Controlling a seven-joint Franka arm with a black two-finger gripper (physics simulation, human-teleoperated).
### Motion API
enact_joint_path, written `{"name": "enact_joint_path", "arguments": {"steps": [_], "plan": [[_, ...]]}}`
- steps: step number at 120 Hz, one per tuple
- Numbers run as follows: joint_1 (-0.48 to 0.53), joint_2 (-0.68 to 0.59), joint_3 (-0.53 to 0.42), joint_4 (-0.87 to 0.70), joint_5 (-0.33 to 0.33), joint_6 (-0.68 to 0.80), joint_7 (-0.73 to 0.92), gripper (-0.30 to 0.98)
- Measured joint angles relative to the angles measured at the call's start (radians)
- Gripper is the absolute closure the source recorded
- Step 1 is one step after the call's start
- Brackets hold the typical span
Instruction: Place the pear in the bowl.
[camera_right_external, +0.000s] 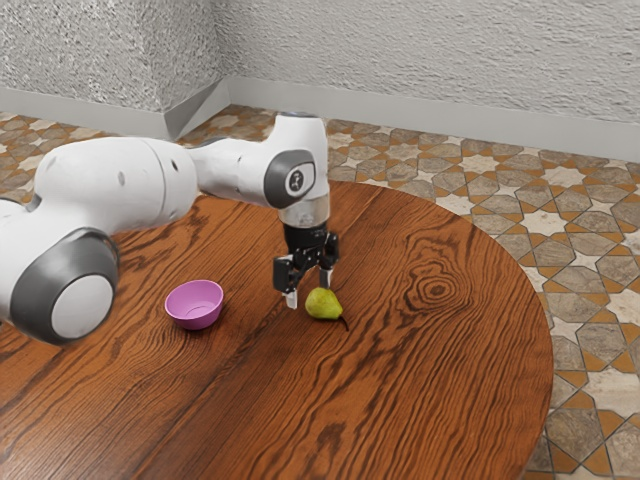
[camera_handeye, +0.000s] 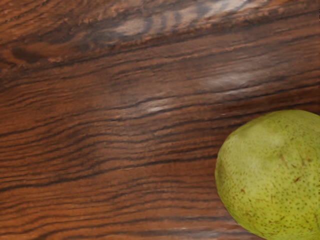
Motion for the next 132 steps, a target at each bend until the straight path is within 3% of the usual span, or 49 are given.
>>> {"name": "enact_joint_path", "arguments": {"steps": [22, 47, 83, 132], "plan": [[-0.001, -0.090, -0.001, -0.172, -0.025, 0.217, -0.040, 0.00], [-0.001, -0.141, -0.020, -0.250, -0.031, 0.307, -0.070, 0.00], [-0.001, -0.107, -0.015, -0.213, -0.006, 0.265, 0.014, 0.00], [0.002, -0.032, -0.016, -0.153, -0.022, 0.259, 0.145, 0.00]]}}
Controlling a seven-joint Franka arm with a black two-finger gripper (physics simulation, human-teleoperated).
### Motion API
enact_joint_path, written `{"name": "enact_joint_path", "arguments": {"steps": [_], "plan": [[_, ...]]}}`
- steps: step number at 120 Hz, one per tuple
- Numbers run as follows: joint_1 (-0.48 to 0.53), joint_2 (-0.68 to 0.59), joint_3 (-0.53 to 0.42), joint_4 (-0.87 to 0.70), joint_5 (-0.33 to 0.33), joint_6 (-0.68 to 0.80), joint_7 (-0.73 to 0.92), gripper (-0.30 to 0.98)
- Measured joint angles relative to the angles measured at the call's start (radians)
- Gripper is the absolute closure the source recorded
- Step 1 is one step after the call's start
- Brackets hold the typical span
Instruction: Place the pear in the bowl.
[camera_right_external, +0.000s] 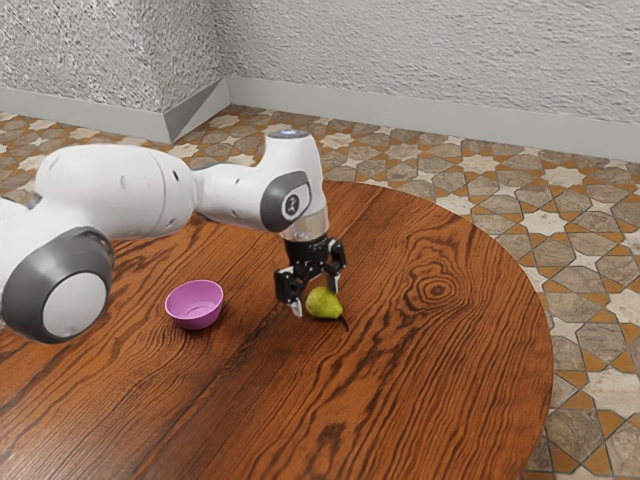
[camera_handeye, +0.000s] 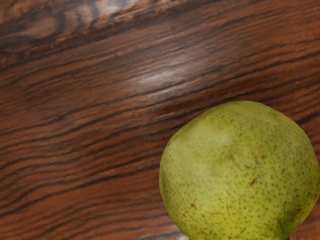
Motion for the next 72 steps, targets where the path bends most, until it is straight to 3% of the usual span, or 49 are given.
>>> {"name": "enact_joint_path", "arguments": {"steps": [72], "plan": [[0.002, 0.050, 0.020, 0.027, -0.012, 0.074, -0.104, 0.00]]}}
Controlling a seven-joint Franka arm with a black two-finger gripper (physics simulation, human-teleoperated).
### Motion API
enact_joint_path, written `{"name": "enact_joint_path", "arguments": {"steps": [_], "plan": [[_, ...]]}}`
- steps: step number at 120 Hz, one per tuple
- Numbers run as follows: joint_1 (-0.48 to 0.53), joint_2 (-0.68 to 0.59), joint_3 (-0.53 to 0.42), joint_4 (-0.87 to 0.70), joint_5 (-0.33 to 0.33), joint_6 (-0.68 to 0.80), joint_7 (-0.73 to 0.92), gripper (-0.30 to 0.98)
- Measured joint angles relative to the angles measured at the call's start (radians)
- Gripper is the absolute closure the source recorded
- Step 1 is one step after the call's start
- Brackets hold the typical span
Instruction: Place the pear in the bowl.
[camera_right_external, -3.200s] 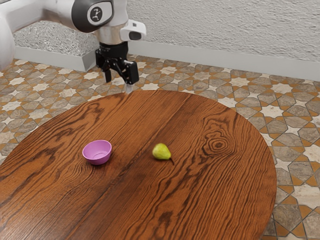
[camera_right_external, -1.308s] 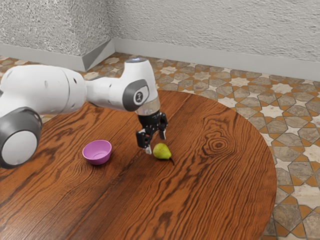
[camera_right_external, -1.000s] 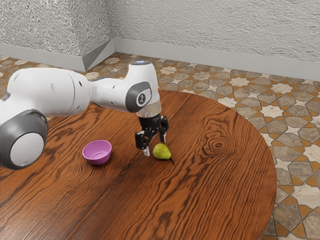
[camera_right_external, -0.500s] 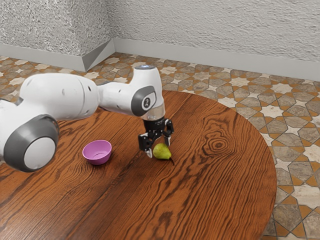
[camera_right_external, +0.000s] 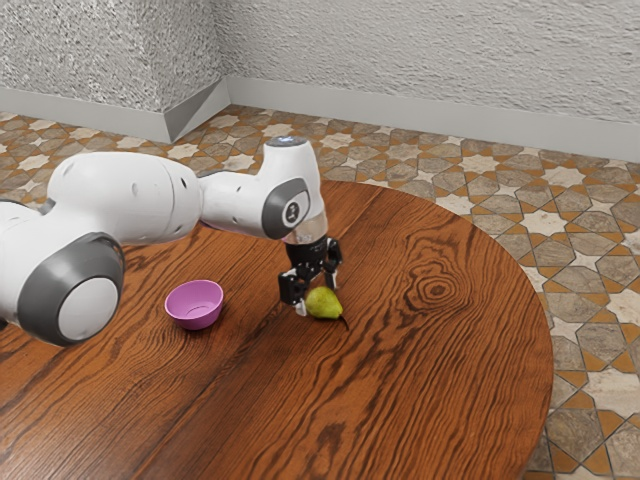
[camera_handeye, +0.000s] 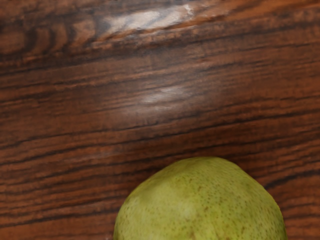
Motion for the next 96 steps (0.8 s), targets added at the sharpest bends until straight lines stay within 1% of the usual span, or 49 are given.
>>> {"name": "enact_joint_path", "arguments": {"steps": [96], "plan": [[0.001, 0.006, -0.003, -0.008, 0.003, 0.005, -0.064, 0.00]]}}
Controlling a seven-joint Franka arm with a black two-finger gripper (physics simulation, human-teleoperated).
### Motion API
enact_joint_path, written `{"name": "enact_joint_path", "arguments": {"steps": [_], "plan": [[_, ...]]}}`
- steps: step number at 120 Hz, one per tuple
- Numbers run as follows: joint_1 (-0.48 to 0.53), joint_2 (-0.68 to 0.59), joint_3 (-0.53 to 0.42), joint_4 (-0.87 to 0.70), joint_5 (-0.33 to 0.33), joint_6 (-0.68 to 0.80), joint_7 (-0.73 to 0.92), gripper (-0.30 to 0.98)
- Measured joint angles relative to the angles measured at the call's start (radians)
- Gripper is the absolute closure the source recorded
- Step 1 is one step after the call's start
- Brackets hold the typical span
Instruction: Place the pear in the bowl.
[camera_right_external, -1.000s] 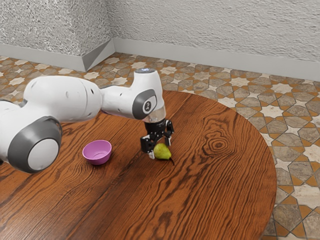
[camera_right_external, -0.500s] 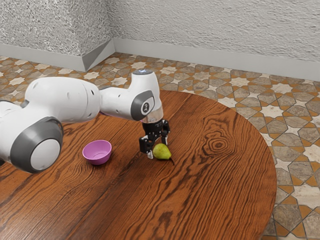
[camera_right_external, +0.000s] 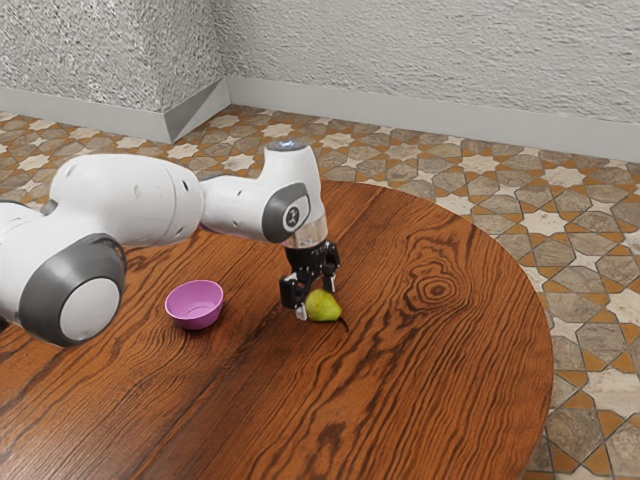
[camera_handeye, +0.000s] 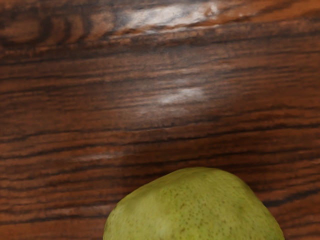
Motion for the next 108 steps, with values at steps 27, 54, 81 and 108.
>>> {"name": "enact_joint_path", "arguments": {"steps": [27, 54, 81, 108], "plan": [[0.000, 0.000, -0.001, -0.006, 0.000, -0.003, -0.007, 0.00], [0.002, 0.004, -0.009, -0.007, 0.000, -0.003, -0.012, 0.01], [0.003, 0.009, -0.015, -0.005, -0.002, -0.002, -0.014, 0.28], [0.003, -0.002, -0.015, -0.004, -0.002, -0.010, -0.017, 0.44]]}}
